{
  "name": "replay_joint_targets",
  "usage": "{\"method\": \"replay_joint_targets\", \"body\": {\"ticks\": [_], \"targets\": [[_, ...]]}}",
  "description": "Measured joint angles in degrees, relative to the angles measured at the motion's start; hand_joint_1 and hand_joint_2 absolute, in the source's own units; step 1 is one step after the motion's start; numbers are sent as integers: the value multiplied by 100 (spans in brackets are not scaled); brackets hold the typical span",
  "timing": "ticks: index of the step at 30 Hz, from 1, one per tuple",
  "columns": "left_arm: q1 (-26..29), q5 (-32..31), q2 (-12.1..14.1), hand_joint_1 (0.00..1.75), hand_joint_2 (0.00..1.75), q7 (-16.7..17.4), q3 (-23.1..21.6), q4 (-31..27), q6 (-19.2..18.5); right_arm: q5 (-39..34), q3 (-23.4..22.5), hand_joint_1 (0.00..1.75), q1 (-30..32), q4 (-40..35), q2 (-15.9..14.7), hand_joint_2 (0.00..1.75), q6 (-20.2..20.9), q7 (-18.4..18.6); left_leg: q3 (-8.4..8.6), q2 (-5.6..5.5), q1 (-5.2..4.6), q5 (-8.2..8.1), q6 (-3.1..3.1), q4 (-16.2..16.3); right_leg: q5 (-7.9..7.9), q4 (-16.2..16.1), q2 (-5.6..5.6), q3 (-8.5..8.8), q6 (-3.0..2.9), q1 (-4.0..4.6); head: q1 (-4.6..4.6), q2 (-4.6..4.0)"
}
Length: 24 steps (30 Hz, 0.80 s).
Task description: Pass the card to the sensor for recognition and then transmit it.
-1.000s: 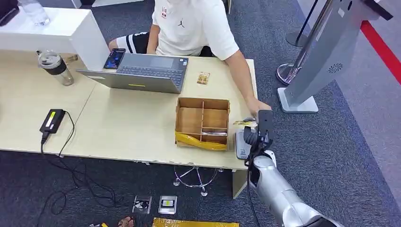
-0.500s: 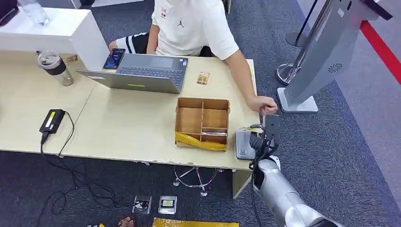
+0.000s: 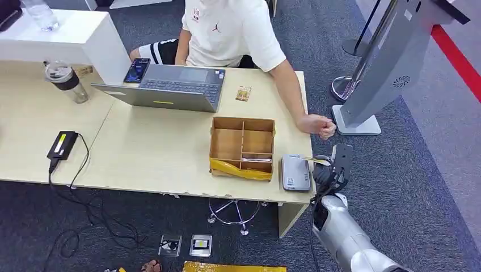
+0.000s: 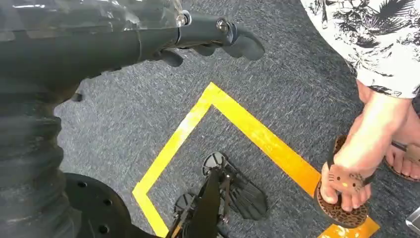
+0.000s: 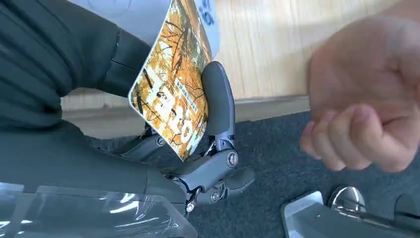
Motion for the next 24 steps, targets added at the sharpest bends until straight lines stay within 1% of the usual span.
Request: {"method": "replay_joint_targets", "body": {"ticks": [9,17,24], "targets": [[21,53,7,0,175,-2,96,-55,-11,-13,-31,175,213,7,-83,175,-66,-44,-2,2,0,0,0,0,0,0,0,-2,0,0,2,0],[22,53,4,0,175,-2,98,-55,2,138,-31,175,278,7,-90,175,-308,-247,-2,2,0,0,0,0,0,0,0,-2,0,0,0,0],[23,79,13,0,175,-4,98,-57,-17,-44,-42,175,273,7,-109,175,-404,-389,-2,2,0,0,0,0,1,0,-1,-1,0,0,0,0]]}}
